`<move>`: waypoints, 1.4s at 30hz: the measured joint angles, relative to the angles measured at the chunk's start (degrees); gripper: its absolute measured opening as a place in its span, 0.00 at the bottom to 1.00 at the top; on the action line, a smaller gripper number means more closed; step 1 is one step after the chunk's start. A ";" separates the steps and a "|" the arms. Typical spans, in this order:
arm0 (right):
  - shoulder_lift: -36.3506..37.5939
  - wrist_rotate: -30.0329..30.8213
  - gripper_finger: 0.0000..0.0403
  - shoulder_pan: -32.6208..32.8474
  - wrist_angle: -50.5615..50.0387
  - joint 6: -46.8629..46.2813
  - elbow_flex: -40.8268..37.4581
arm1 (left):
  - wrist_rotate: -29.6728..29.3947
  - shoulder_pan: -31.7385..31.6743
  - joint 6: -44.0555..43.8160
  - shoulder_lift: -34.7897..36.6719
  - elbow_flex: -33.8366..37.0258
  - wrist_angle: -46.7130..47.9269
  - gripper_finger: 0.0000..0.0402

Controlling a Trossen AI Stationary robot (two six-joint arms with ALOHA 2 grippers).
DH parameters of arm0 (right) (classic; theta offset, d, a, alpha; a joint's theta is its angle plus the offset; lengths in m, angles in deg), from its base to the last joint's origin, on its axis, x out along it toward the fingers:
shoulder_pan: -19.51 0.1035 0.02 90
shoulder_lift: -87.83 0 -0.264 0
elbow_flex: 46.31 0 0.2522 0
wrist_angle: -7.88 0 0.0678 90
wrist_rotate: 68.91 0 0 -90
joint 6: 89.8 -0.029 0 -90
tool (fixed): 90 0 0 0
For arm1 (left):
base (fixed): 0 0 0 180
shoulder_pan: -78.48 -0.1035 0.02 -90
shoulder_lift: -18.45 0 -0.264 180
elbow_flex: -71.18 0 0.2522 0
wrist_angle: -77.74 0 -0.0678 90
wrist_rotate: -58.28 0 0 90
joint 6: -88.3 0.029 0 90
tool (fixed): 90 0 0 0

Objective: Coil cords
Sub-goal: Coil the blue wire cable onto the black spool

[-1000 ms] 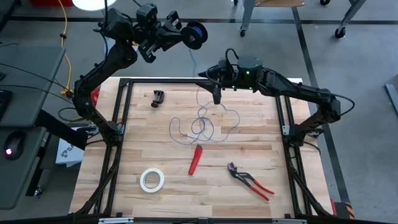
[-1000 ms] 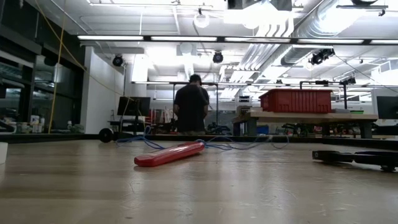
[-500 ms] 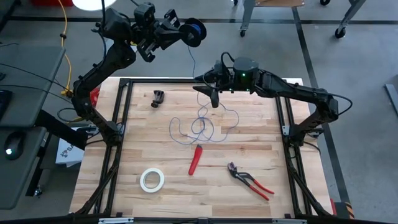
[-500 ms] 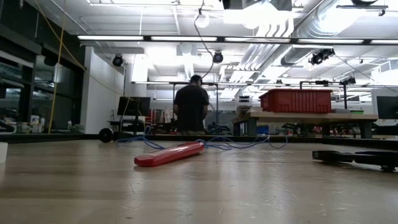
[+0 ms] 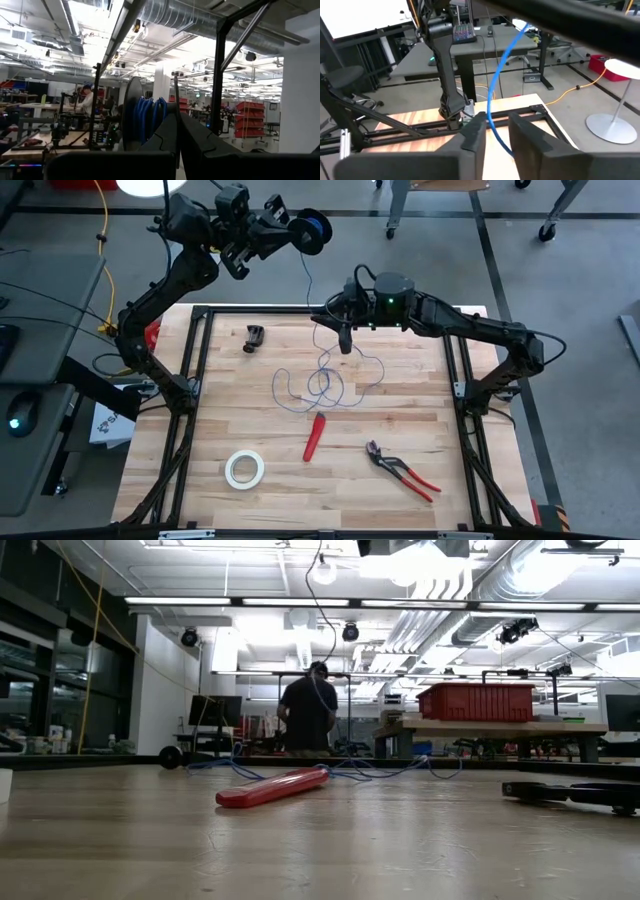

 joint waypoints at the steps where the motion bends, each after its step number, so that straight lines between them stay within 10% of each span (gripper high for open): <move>1: 0.00 -0.11 0.16 0.00 -0.04 0.02 0.00 | 0.00 0.00 0.20 -0.01 0.00 0.02 0.00; 11: 1.39 -0.39 0.01 0.00 -3.23 -3.85 0.00 | 0.79 -2.83 3.30 0.39 0.03 6.53 0.00; 26: 11.61 5.24 0.00 0.17 -10.26 -1.33 0.00 | -3.09 -12.14 20.26 9.74 0.00 52.77 0.00; 34: 12.63 5.28 0.00 -2.24 -6.96 -0.97 0.00 | -2.91 -6.39 21.40 7.35 0.00 74.02 0.00; 42: 12.63 4.16 0.00 -2.95 -4.71 -0.97 0.00 | -2.06 2.46 22.42 0.31 0.02 73.80 0.00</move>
